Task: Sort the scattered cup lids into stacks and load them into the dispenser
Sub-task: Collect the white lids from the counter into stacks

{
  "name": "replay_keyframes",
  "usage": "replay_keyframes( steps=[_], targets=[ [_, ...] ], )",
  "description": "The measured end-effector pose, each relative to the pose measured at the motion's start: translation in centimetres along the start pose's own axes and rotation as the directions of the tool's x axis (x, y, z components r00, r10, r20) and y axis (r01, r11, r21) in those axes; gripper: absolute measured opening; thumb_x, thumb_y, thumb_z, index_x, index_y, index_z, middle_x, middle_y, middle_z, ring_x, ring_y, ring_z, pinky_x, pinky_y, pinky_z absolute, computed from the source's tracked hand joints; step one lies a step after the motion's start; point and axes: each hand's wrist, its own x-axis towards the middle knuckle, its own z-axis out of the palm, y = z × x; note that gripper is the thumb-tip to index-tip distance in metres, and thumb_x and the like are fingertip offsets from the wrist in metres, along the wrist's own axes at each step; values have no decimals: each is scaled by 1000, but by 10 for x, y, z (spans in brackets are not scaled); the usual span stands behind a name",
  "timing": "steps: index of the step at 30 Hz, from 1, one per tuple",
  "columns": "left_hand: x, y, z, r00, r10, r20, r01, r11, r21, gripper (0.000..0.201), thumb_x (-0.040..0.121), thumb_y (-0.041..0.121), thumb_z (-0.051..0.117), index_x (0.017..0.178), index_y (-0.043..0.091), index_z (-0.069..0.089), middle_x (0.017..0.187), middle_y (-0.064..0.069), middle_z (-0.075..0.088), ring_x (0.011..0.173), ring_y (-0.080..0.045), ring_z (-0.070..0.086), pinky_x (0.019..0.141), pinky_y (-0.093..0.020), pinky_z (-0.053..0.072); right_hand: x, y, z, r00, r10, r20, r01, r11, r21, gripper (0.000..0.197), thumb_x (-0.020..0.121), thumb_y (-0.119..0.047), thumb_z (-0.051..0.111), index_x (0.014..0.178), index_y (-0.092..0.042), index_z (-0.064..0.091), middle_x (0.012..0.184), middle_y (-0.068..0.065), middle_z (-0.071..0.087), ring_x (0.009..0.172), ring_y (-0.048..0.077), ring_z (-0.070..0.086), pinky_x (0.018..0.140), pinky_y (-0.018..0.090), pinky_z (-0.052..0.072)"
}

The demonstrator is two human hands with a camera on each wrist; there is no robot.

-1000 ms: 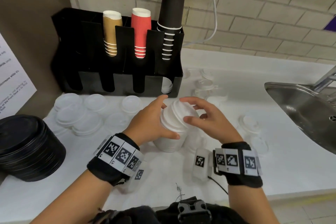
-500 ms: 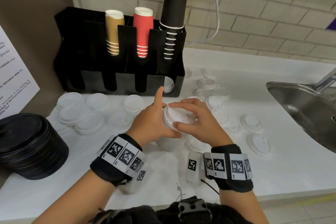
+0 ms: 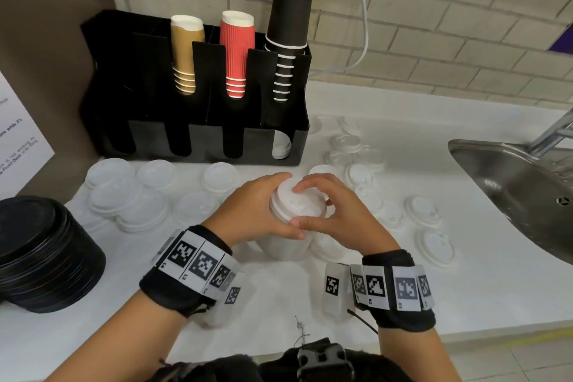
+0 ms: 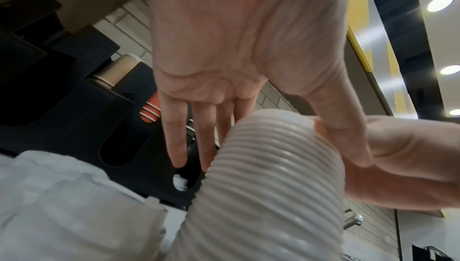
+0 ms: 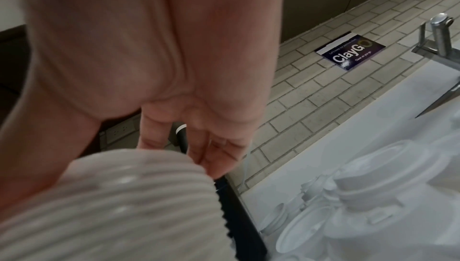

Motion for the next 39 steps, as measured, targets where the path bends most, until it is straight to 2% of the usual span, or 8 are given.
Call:
replay_keyframes(
  steps=[4,7,9,12,14,24,33,39],
  targets=[
    [7,1,-4,1000,-4,-4,4,1000,-14,76,53,38,92,120,32,56,113,14,64,107,-11,58,94,-39,50,11,8,-35,984,11,177,-32,993,117,35,77,-14,78,107,-26,64,122,-8,59,112,0,55,93,12,44],
    [10,1,-6,1000,-21,4,21,1000,13,76,50,41,93,115,37,54,110,20,61,106,-7,57,94,-37,49,47,25,-78,984,134,-117,-126,989,76,18,87,-8,67,102,-16,65,111,7,67,84,-2,62,74,7,45],
    [11,1,-7,999,-32,12,32,999,25,77,48,43,93,113,39,52,110,23,60,105,-5,55,94,-34,49,78,45,-104,924,270,-272,-310,944,-116,17,91,-15,61,108,-11,66,116,11,65,93,12,61,78,16,43],
    [11,2,-7,999,-46,24,46,998,33,77,47,44,93,112,41,50,110,24,59,104,-4,55,92,-33,49,122,81,-124,831,525,-185,-541,681,-494,35,98,-20,49,128,-5,58,135,13,54,122,30,51,100,33,41],
    [10,2,-7,998,-55,28,54,998,38,76,48,44,93,110,41,50,110,24,58,104,-4,55,91,-35,50,140,99,-127,785,603,-141,-527,531,-664,40,99,-23,46,132,-2,52,139,15,50,125,31,48,104,37,40],
    [8,8,-9,997,-71,38,70,997,37,73,51,40,93,111,36,51,110,22,59,104,-4,55,91,-38,50,165,158,-137,762,636,-118,-410,334,-849,77,85,-42,66,150,-29,26,154,3,33,136,32,37,110,44,35],
    [8,4,-7,996,-81,24,80,996,25,75,51,40,93,112,38,51,110,23,58,104,-3,55,92,-36,49,167,139,-138,762,611,-214,-540,417,-731,67,89,-40,57,147,-21,29,145,15,42,127,36,45,102,40,41],
    [7,-1,-3,998,-63,0,63,998,-13,76,48,41,93,111,41,51,109,26,58,103,4,53,86,-25,47,134,77,-137,807,563,-181,-560,628,-540,60,90,-49,49,141,-27,27,134,20,44,117,37,47,91,43,37]
  ],
)
